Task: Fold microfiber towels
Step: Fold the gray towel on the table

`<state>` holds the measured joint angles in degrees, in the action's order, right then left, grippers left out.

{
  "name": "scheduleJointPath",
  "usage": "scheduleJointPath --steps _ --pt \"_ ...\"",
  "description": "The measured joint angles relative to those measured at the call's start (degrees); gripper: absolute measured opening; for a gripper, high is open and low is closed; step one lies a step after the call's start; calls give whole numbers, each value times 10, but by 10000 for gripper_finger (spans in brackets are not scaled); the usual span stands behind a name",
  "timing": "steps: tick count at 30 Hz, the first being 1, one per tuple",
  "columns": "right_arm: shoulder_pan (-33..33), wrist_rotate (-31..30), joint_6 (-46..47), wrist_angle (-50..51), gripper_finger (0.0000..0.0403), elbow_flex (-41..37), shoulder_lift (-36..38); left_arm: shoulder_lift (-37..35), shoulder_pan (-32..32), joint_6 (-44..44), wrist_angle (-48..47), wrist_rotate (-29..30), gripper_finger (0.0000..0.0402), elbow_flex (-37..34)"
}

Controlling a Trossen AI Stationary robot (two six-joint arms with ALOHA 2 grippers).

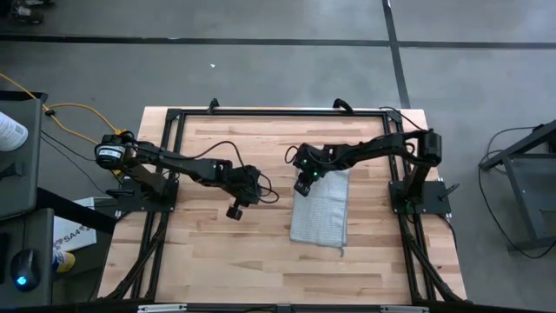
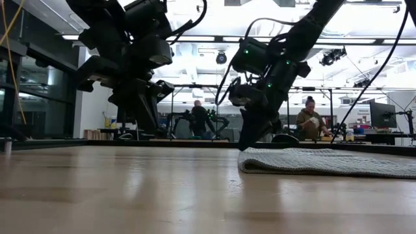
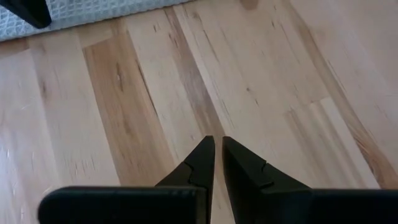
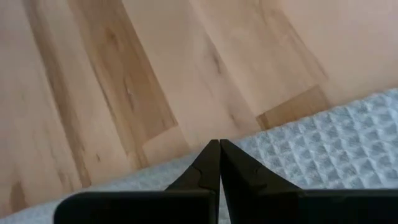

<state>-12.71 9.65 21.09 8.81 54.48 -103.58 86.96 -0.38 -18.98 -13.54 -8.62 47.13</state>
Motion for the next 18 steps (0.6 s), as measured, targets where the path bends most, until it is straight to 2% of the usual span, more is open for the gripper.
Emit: scheduleJointPath --steps 5,10,18 --pt "2 -11 0 25 3 0 5 0 0 0 -1 0 31 0" --pt "13 -47 -4 47 3 0 8 0 0 -1 -1 0 31 0" --pt "28 -47 -1 66 3 1 3 0 0 0 -1 0 31 0"
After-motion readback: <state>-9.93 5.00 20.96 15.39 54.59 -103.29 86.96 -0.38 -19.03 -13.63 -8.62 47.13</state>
